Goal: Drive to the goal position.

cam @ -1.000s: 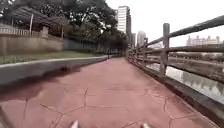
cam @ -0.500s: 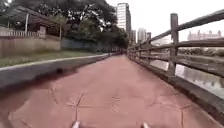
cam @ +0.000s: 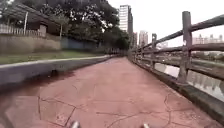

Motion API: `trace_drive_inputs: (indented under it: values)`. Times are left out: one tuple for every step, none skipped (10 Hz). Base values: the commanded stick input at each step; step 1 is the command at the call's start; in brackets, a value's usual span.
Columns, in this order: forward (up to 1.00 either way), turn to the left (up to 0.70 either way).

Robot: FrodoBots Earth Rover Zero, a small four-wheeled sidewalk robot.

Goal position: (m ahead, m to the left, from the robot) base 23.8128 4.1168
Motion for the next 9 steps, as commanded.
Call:
trace_drive_inputs:
  values:
    - [0.70, 0.00]
    - [0.70, 0.00]
    - [0.70, 0.00]
    - [0.70, 0.00]
    - [0.70, 0.00]
    - [0.70, 0.00]
    - [0.70, 0.00]
    - [0.70, 0.00]
    - [0.70, 0.00]
